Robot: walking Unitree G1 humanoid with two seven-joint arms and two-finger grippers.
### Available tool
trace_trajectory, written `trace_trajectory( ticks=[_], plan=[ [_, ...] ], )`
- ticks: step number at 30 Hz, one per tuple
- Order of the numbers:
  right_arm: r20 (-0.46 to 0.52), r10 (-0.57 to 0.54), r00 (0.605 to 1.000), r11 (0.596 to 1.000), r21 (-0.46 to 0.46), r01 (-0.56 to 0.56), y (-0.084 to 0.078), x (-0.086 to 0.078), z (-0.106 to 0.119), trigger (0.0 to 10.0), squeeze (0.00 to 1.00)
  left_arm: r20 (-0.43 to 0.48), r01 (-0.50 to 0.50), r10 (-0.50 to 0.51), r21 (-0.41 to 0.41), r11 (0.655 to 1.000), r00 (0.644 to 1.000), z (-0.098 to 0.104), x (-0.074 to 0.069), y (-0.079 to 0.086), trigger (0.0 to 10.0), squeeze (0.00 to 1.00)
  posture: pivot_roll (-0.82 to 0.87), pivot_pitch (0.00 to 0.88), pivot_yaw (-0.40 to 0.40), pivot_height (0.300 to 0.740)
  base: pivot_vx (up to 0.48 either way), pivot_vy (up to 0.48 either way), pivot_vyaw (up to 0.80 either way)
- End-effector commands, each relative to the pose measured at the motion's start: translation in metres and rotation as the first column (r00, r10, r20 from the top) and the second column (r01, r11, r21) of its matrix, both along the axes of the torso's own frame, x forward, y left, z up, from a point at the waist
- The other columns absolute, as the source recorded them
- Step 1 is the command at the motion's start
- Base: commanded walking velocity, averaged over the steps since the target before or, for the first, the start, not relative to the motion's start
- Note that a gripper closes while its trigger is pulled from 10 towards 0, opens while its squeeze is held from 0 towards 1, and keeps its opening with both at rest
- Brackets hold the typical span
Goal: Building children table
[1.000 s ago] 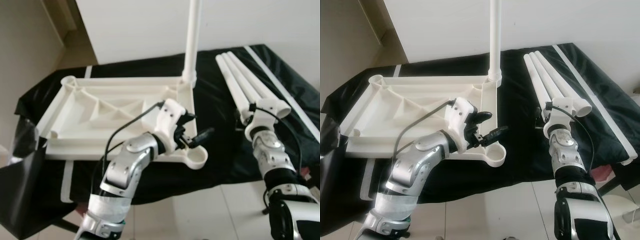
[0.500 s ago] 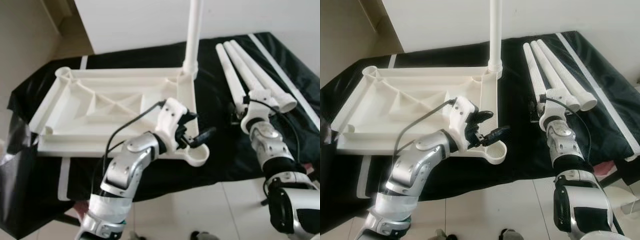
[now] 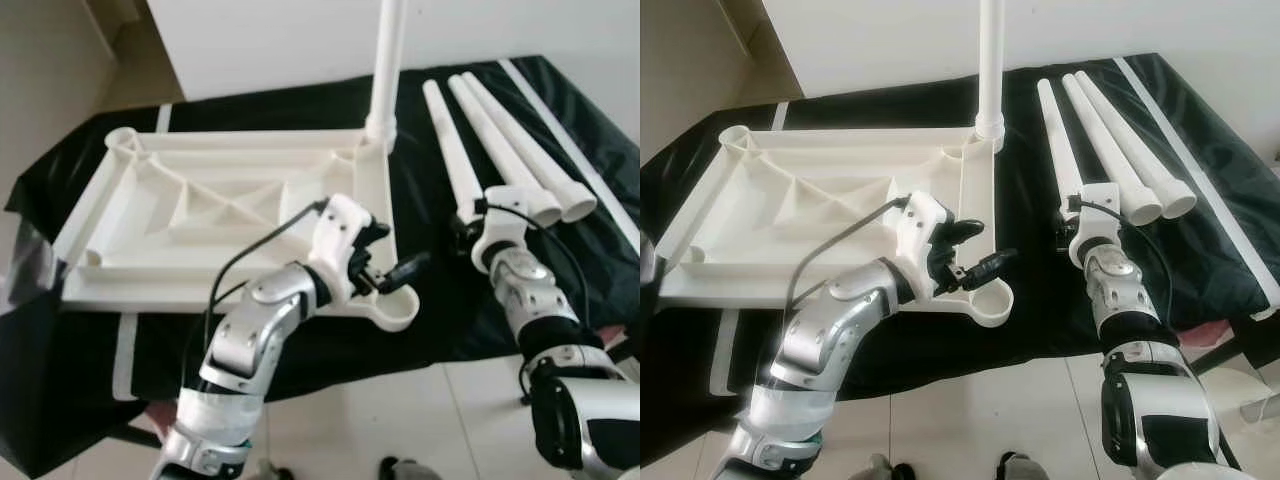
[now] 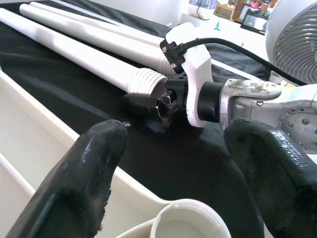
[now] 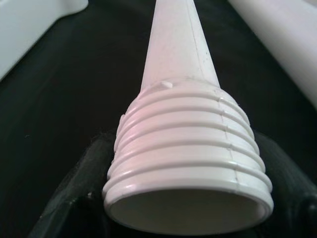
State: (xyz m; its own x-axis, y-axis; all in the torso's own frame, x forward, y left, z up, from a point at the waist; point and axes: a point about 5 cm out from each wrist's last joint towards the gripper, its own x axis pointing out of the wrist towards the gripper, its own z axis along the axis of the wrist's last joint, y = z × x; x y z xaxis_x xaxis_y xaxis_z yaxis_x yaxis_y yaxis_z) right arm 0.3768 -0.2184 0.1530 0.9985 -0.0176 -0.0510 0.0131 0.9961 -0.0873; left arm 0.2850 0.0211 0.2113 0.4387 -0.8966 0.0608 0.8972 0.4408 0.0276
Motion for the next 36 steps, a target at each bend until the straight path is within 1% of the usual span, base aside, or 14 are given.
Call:
trace_trajectory(
  ticks=[1, 3, 4, 5, 7, 8, 14, 17, 23, 24, 25, 26, 33, 36],
  plan=[
    [-0.033, 0.027, 0.999, 0.999, 0.045, -0.026, 0.011, -0.008, -0.015, 10.0, 0.0, 0.006, -0.111, 0.111, -0.007, 0.994, 0.994, 0.003, 0.007, 0.002, 10.0, 0.0, -0.07, 0.16, 0.052, 0.74, 0.0, 0.0, 0.0],
    [-0.021, 0.027, 0.999, 0.999, 0.045, -0.026, 0.014, -0.011, -0.017, 10.0, 0.0, 0.007, -0.111, 0.111, -0.013, 0.994, 0.994, 0.004, 0.007, 0.002, 10.0, 0.0, -0.08, 0.159, 0.05, 0.74, 0.0, 0.0, 0.0],
    [-0.013, 0.027, 1.0, 0.999, 0.045, -0.026, 0.016, -0.014, -0.018, 4.8, 0.0, 0.008, -0.111, 0.111, -0.017, 0.994, 0.994, 0.005, 0.008, 0.002, 10.0, 0.0, -0.08, 0.159, 0.05, 0.74, 0.0, 0.0, 0.0],
    [-0.012, 0.028, 1.0, 0.998, 0.051, -0.027, 0.018, -0.017, -0.019, 1.6, 0.0, 0.008, -0.111, 0.111, -0.019, 0.994, 0.994, 0.005, 0.008, 0.002, 10.0, 0.0, -0.08, 0.158, 0.049, 0.74, 0.0, 0.0, 0.0],
    [-0.012, 0.028, 1.0, 0.998, 0.051, -0.027, 0.018, -0.017, -0.019, 1.6, 0.0, 0.008, -0.111, 0.111, -0.019, 0.994, 0.994, 0.005, 0.008, 0.002, 10.0, 0.0, -0.08, 0.158, 0.049, 0.74, 0.0, 0.0, 0.0],
    [-0.018, -0.002, 1.0, 0.997, 0.074, 0.003, 0.024, -0.028, -0.025, 10.0, 0.0, 0.008, -0.111, 0.111, -0.02, 0.994, 0.994, 0.005, 0.008, 0.001, 10.0, 0.0, -0.09, 0.156, 0.046, 0.74, 0.0, 0.0, 0.0],
    [-0.021, -0.043, 0.999, 0.991, 0.124, 0.045, 0.035, -0.052, -0.031, 10.0, 0.0, 0.011, -0.109, 0.11, -0.026, 0.994, 0.994, 0.007, 0.009, -0.001, 10.0, 0.0, -0.1, 0.156, 0.044, 0.74, 0.0, 0.0, 0.0],
    [-0.058, -0.061, 0.996, 0.987, 0.142, 0.068, 0.045, -0.08, -0.037, 10.0, 0.0, 0.016, -0.118, 0.118, -0.027, 0.993, 0.993, 0.007, 0.011, 0.001, 10.0, 0.0, -0.1, 0.156, 0.043, 0.74, 0.0, 0.0, 0.0],
    [-0.099, -0.072, 0.993, 0.983, 0.164, 0.087, 0.05, -0.1, -0.041, 10.0, 0.0, 0.021, -0.119, 0.119, -0.035, 0.992, 0.993, 0.009, 0.011, 0.001, 10.0, 0.0, -0.1, 0.158, 0.041, 0.74, 0.0, 0.0, 0.0],
    [-0.112, -0.059, 0.992, 0.983, 0.167, 0.078, 0.052, -0.105, -0.043, 10.0, 0.66, 0.026, -0.119, 0.12, -0.038, 0.992, 0.992, 0.01, 0.011, 0.001, 10.0, 0.0, -0.11, 0.159, 0.042, 0.74, 0.0, 0.0, 0.0],
    [-0.121, -0.049, 0.991, 0.983, 0.171, 0.07, 0.054, -0.108, -0.045, 10.0, 0.66, 0.029, -0.119, 0.12, -0.041, 0.992, 0.992, 0.011, 0.011, 0.001, 10.0, 0.0, -0.11, 0.159, 0.042, 0.74, 0.0, 0.0, 0.0],
    [-0.111, -0.027, 0.993, 0.982, 0.181, 0.047, 0.056, -0.11, -0.045, 10.0, 1.0, 0.03, -0.12, 0.121, -0.044, 0.992, 0.992, 0.011, 0.011, 0.001, 10.0, 0.0, -0.11, 0.158, 0.044, 0.74, 0.0, 0.0, 0.0],
    [-0.039, -0.024, 0.999, 0.977, 0.212, 0.032, 0.061, -0.106, -0.028, 10.0, 1.0, 0.036, -0.121, 0.123, -0.049, 0.991, 0.992, 0.013, 0.012, -0.001, 10.0, 0.0, -0.11, 0.153, 0.046, 0.74, 0.0, 0.0, 0.0],
    [0.086, 0.018, 0.996, 0.974, 0.225, -0.037, 0.066, -0.1, 0.001, 10.0, 1.0, 0.048, -0.125, 0.128, -0.047, 0.991, 0.991, 0.014, 0.012, 0.0, 10.0, 0.0, -0.1, 0.146, 0.046, 0.74, 0.0, 0.0, 0.0]
  ],
)
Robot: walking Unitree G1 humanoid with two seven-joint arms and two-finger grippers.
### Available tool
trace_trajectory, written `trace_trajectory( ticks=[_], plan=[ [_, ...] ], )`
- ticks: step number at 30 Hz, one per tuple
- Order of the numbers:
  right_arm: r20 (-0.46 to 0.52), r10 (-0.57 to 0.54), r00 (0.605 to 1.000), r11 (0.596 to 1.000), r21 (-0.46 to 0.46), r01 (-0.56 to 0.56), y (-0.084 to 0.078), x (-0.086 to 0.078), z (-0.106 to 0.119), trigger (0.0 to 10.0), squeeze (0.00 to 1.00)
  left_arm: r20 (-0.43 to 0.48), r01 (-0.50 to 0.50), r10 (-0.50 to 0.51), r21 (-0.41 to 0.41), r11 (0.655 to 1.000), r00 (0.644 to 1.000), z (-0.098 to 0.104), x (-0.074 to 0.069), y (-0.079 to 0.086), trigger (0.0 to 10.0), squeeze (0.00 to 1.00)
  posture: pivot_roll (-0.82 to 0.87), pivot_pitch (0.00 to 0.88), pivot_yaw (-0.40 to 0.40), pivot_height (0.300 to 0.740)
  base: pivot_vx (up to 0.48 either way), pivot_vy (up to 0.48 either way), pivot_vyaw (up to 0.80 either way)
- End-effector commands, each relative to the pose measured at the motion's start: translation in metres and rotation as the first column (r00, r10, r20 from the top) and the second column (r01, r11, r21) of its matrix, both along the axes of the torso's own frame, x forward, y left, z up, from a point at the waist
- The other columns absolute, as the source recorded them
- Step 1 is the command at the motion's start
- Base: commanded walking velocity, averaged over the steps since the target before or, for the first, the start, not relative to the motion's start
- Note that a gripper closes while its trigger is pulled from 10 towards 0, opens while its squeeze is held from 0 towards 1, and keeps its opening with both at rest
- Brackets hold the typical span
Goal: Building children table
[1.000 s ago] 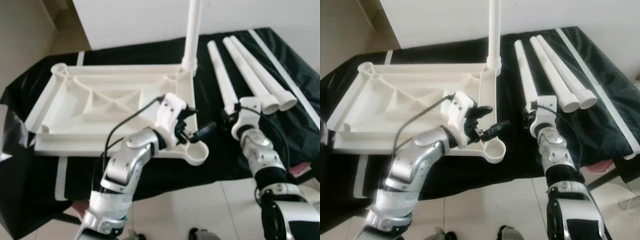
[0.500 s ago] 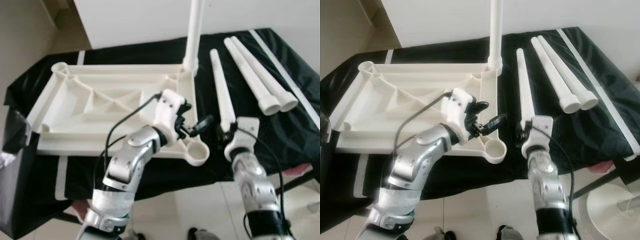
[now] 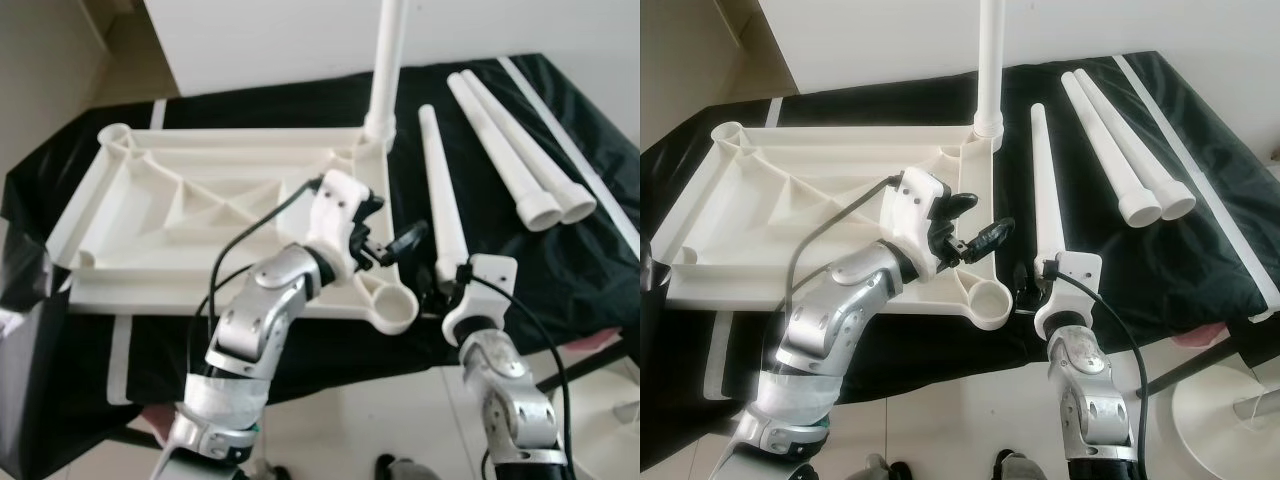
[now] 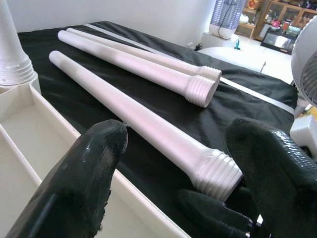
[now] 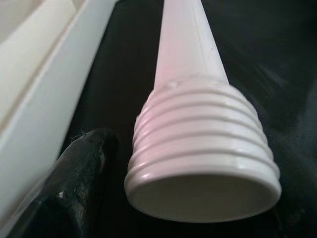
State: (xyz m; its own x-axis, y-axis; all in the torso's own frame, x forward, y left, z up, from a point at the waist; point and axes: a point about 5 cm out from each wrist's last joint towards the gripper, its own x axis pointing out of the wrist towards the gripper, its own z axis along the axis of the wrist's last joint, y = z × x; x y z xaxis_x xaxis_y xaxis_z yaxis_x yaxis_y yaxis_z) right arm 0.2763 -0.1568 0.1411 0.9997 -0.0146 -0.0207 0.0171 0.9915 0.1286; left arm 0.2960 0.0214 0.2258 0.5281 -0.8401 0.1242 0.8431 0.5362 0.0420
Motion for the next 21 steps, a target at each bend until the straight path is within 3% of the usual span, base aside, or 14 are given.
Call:
trace_trajectory(
  ticks=[1, 5, 6, 10, 19, 20, 21],
  plan=[
    [0.053, 0.026, 0.998, 1.0, 0.011, -0.027, 0.005, 0.001, 0.013, 10.0, 1.0, 0.006, -0.02, 0.02, 0.004, 1.0, 1.0, -0.001, 0.001, 0.0, 10.0, 0.0, -0.1, 0.146, 0.046, 0.74, 0.0, 0.0, 0.0],
    [0.118, 0.019, 0.993, 1.0, 0.017, -0.021, 0.004, 0.003, 0.027, 10.0, 1.0, 0.015, -0.006, 0.006, 0.013, 1.0, 1.0, -0.001, -0.001, 0.003, 10.0, 0.0, -0.1, 0.141, 0.044, 0.74, 0.0, 0.0, 0.0],
    [0.137, 0.018, 0.99, 0.999, 0.025, -0.021, 0.004, 0.005, 0.032, 10.0, 0.0, 0.014, 0.018, -0.018, 0.02, 1.0, 1.0, -0.003, -0.005, 0.004, 10.0, 0.0, -0.09, 0.138, 0.041, 0.74, 0.0, 0.0, 0.0],
    [0.164, 0.033, 0.986, 0.998, 0.05, -0.042, 0.006, 0.01, 0.04, 10.0, 0.0, 0.033, 0.099, -0.102, 0.072, 0.992, 0.994, -0.009, -0.017, 0.007, 10.0, 0.0, -0.08, 0.13, 0.039, 0.74, 0.0, 0.0, 0.0],
    [0.149, 0.032, 0.988, 0.997, 0.064, -0.042, 0.004, 0.026, 0.045, 10.0, 0.0, -0.017, 0.185, -0.184, 0.096, 0.978, 0.983, -0.014, -0.027, 0.006, 10.0, 0.0, -0.07, 0.134, 0.048, 0.74, 0.0, 0.0, 0.0],
    [0.102, 0.013, 0.995, 0.997, 0.077, -0.021, -0.001, 0.04, 0.045, 10.0, 0.0, -0.056, 0.285, -0.28, 0.115, 0.952, 0.958, -0.018, -0.041, 0.005, 10.0, 0.0, -0.06, 0.14, 0.051, 0.74, 0.0, 0.0, 0.0],
    [0.102, 0.013, 0.995, 0.997, 0.077, -0.021, -0.001, 0.04, 0.045, 10.0, 0.0, -0.056, 0.285, -0.28, 0.115, 0.952, 0.958, -0.018, -0.041, 0.005, 10.0, 0.0, -0.06, 0.14, 0.051, 0.74, 0.0, 0.0, 0.0]
  ],
)
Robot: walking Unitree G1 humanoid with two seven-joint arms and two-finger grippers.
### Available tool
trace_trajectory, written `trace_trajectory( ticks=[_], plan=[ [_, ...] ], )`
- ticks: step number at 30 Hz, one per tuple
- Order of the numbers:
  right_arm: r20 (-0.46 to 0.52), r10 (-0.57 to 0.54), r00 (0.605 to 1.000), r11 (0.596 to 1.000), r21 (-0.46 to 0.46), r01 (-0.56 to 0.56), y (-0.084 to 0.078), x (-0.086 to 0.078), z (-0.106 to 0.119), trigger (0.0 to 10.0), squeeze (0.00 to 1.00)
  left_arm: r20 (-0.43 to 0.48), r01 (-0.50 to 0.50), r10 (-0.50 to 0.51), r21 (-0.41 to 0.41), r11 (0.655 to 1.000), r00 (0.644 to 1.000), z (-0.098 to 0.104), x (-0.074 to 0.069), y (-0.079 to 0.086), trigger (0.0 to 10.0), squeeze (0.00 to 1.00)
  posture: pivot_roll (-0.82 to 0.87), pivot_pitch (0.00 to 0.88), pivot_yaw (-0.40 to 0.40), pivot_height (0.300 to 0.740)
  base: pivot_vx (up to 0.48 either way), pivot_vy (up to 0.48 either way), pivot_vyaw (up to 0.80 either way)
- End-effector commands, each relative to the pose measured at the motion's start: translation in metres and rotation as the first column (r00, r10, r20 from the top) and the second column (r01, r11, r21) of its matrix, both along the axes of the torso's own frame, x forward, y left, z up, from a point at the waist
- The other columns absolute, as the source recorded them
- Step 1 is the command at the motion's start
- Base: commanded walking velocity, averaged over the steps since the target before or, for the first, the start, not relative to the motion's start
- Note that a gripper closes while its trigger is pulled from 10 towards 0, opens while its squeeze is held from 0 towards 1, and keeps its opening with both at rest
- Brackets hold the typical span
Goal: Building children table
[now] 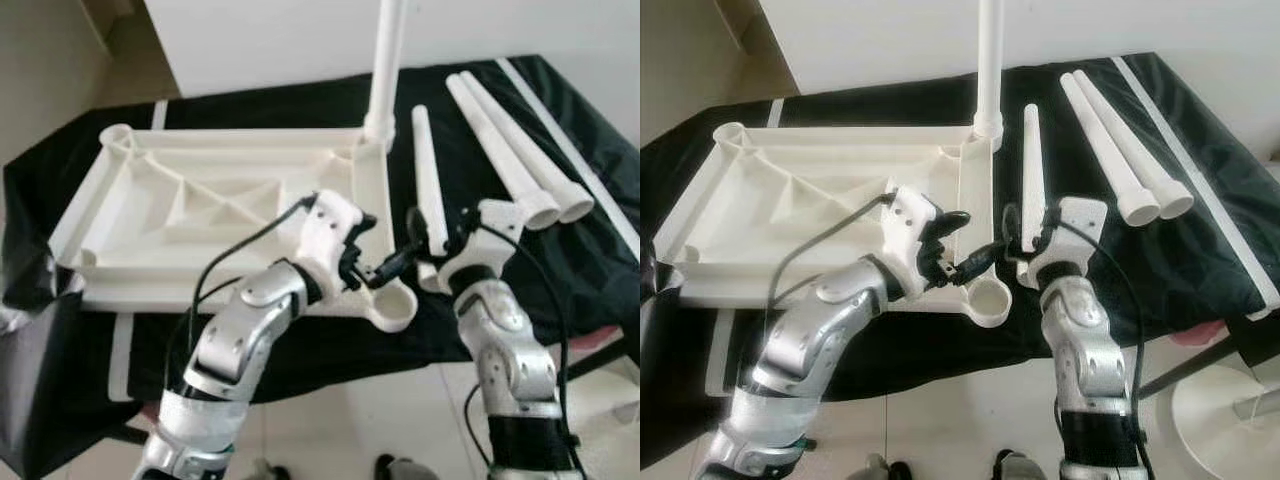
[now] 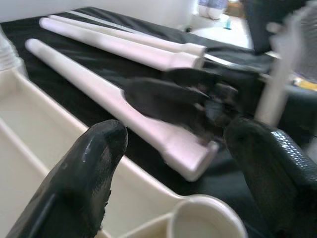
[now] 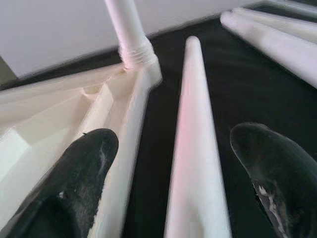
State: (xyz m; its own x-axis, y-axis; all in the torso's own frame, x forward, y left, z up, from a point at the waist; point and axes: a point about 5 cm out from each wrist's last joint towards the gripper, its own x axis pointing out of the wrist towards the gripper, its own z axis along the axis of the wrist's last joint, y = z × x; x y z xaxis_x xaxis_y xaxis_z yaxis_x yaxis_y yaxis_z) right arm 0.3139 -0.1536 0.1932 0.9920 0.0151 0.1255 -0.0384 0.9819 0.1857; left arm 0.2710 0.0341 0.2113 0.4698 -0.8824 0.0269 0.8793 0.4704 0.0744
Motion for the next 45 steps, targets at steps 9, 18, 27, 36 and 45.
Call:
trace_trajectory(
  ticks=[9, 18, 27, 36, 45],
  plan=[
    [-0.144, -0.101, 0.984, 0.992, 0.054, 0.11, -0.016, 0.03, -0.004, 10.0, 0.0, -0.078, 0.355, -0.349, 0.074, 0.932, 0.934, -0.012, -0.043, -0.003, 10.0, 0.0, -0.04, 0.163, 0.051, 0.74, 0.0, 0.0, 0.0],
    [-0.246, -0.028, 0.969, 0.998, 0.041, 0.039, -0.011, 0.049, 0.0, 10.0, 0.0, -0.103, 0.339, -0.33, 0.08, 0.937, 0.938, -0.01, -0.048, 0.0, 10.0, 0.0, -0.03, 0.188, 0.042, 0.74, 0.0, 0.0, 0.0],
    [-0.339, -0.04, 0.94, 0.997, -0.072, 0.016, -0.008, 0.064, 0.003, 10.0, 0.0, -0.122, 0.326, -0.316, 0.072, 0.943, 0.941, -0.01, -0.05, -0.001, 10.0, 0.0, -0.02, 0.188, 0.033, 0.74, 0.0, 0.0, 0.0],
    [-0.455, -0.013, 0.891, 0.996, -0.08, -0.027, -0.004, 0.063, -0.015, 10.0, 0.0, -0.127, 0.324, -0.314, 0.072, 0.943, 0.941, -0.009, -0.051, -0.001, 10.0, 0.0, -0.03, 0.178, 0.03, 0.74, 0.0, 0.0, 0.0],
    [-0.582, 0.018, 0.813, 0.999, -0.023, -0.038, 0.0, 0.059, -0.039, 10.0, 0.0, -0.131, 0.334, -0.323, 0.07, 0.94, 0.937, -0.008, -0.051, -0.003, 10.0, 0.0, -0.03, 0.159, 0.036, 0.74, 0.0, 0.0, 0.0]
  ],
)
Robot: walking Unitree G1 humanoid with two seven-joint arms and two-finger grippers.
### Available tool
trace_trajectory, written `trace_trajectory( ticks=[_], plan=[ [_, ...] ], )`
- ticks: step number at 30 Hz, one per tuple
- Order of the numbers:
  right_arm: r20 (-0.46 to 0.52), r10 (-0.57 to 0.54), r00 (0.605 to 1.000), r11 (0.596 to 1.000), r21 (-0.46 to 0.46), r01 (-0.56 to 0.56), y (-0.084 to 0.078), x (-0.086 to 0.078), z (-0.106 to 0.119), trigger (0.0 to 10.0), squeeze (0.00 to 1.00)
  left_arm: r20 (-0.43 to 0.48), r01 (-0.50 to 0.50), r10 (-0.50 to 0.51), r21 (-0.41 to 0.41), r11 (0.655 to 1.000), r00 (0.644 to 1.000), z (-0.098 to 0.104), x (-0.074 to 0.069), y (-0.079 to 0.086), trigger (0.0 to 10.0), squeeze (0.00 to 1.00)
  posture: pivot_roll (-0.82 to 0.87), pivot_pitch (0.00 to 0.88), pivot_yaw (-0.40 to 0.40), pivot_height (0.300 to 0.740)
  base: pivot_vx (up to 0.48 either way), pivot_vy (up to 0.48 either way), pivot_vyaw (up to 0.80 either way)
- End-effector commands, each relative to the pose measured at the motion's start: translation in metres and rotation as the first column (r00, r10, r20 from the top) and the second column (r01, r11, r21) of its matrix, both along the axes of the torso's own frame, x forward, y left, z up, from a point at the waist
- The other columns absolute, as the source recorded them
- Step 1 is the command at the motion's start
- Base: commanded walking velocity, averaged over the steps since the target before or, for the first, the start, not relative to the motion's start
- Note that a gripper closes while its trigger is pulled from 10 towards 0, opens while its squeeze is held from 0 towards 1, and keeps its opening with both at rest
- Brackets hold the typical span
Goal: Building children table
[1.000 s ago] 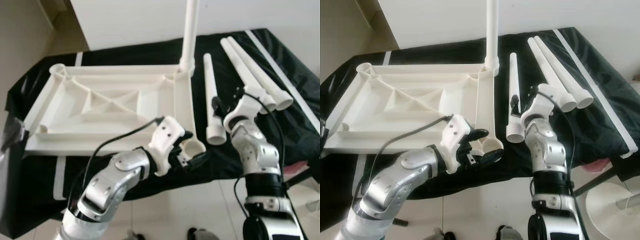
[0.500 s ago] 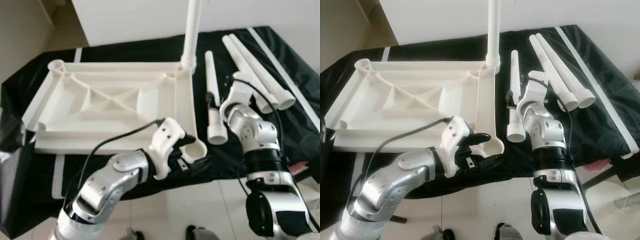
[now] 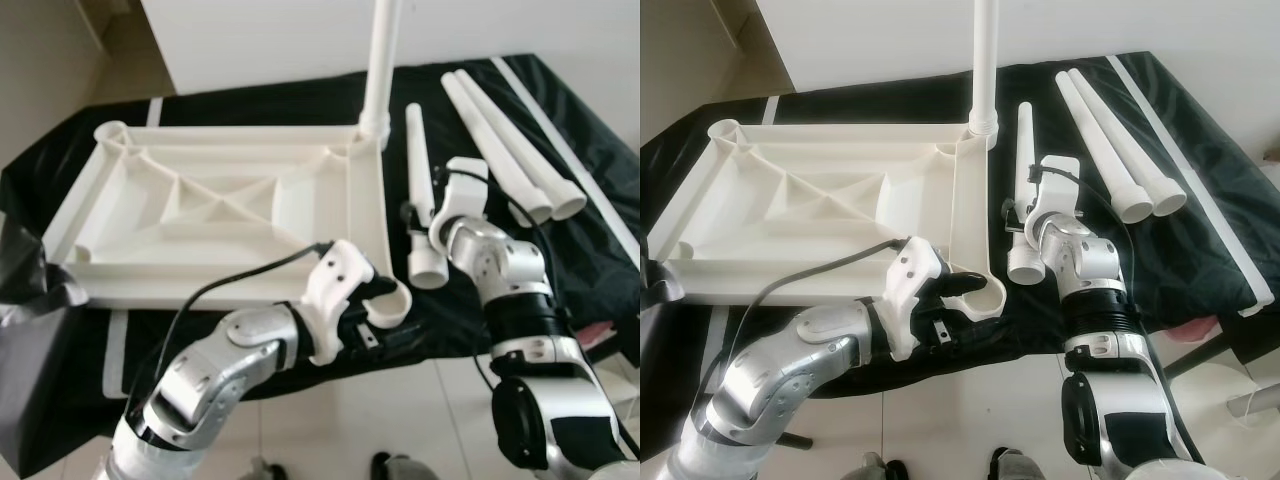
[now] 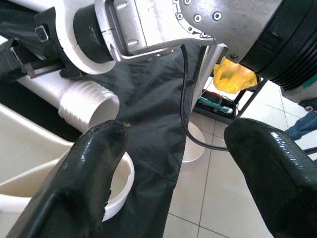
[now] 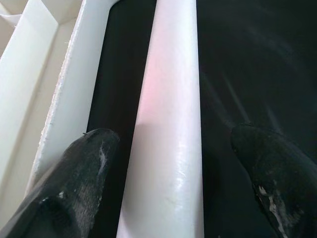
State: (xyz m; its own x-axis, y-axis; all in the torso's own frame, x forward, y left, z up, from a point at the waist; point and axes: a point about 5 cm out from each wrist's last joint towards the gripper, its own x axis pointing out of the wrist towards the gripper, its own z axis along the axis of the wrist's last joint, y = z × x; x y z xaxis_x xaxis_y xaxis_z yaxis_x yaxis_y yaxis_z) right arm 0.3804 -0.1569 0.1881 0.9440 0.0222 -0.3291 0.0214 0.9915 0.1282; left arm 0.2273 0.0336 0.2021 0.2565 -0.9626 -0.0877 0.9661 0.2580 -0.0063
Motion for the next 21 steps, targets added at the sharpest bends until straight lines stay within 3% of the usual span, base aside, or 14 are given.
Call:
trace_trajectory(
  ticks=[1, 4, 5, 7, 8, 11, 12, 14, 15, 16, 21],
  plan=[
    [-0.187, -0.006, 0.982, 0.999, 0.047, 0.015, 0.002, -0.008, -0.038, 9.0, 0.0, -0.004, 0.111, -0.111, 0.008, 0.994, 0.994, 0.001, -0.007, -0.002, 10.0, 0.0, -0.03, 0.156, 0.037, 0.74, 0.0, 0.0, 0.0],
    [-0.213, -0.017, 0.977, 0.998, 0.058, 0.03, 0.001, -0.009, -0.04, 8.7, 0.0, -0.003, 0.112, -0.112, 0.008, 0.994, 0.994, 0.002, -0.007, -0.002, 10.0, 0.0, -0.03, 0.154, 0.038, 0.74, 0.0, 0.0, 0.0],
    [-0.232, -0.017, 0.972, 0.997, 0.076, 0.036, 0.001, -0.009, -0.041, 7.0, 0.0, -0.003, 0.113, -0.113, 0.007, 0.994, 0.994, 0.002, -0.007, -0.002, 10.0, 0.0, -0.04, 0.149, 0.039, 0.74, 0.0, 0.0, 0.0],
    [-0.232, -0.017, 0.972, 0.997, 0.076, 0.036, 0.001, -0.009, -0.041, 7.0, 0.0, -0.003, 0.113, -0.113, 0.007, 0.994, 0.994, 0.002, -0.007, -0.002, 10.0, 0.0, -0.04, 0.149, 0.039, 0.74, 0.0, 0.0, 0.0],
    [-0.261, -0.027, 0.965, 0.995, 0.088, 0.052, -0.002, -0.009, -0.042, 5.5, 0.0, -0.001, 0.115, -0.115, 0.003, 0.993, 0.993, 0.003, -0.007, -0.003, 10.0, 0.0, -0.04, 0.147, 0.039, 0.74, 0.0, 0.0, 0.0],
    [-0.288, -0.024, 0.957, 0.992, 0.109, 0.058, -0.004, -0.009, -0.043, 6.3, 0.0, 0.0, 0.117, -0.117, 0.002, 0.993, 0.993, 0.003, -0.006, -0.003, 10.0, 0.0, -0.04, 0.145, 0.039, 0.74, 0.0, 0.0, 0.0],
    [-0.318, -0.018, 0.948, 0.99, 0.129, 0.062, -0.006, -0.009, -0.045, 4.4, 0.0, 0.0, 0.118, -0.118, 0.001, 0.993, 0.993, 0.003, -0.006, -0.004, 10.0, 0.0, -0.04, 0.138, 0.039, 0.74, 0.0, 0.0, 0.0],
    [-0.336, -0.013, 0.942, 0.988, 0.141, 0.064, -0.007, -0.009, -0.046, 4.4, 0.0, 0.0, 0.119, -0.119, 0.0, 0.993, 0.993, 0.003, -0.006, -0.004, 10.0, 0.0, -0.04, 0.137, 0.038, 0.74, 0.0, 0.0, 0.0],
    [-0.345, -0.01, 0.939, 0.987, 0.145, 0.064, -0.008, -0.01, -0.046, 0.8, 0.0, -0.001, 0.12, -0.12, -0.001, 0.993, 0.993, 0.003, -0.006, -0.004, 10.0, 0.0, -0.04, 0.136, 0.037, 0.74, 0.0, 0.0, 0.0],
    [-0.356, -0.005, 0.935, 0.988, 0.145, 0.06, -0.008, -0.01, -0.047, 0.0, 0.0, -0.002, 0.12, -0.12, -0.002, 0.993, 0.993, 0.003, -0.006, -0.004, 10.0, 0.0, -0.04, 0.135, 0.036, 0.74, 0.0, 0.0, 0.0],
    [-0.368, 0.009, 0.93, 0.984, 0.169, 0.057, -0.009, -0.011, -0.046, 0.0, 0.0, -0.002, 0.116, -0.116, -0.004, 0.993, 0.993, 0.004, -0.006, -0.003, 10.0, 0.0, -0.04, 0.132, 0.034, 0.74, 0.0, 0.0, 0.0]
  ],
)
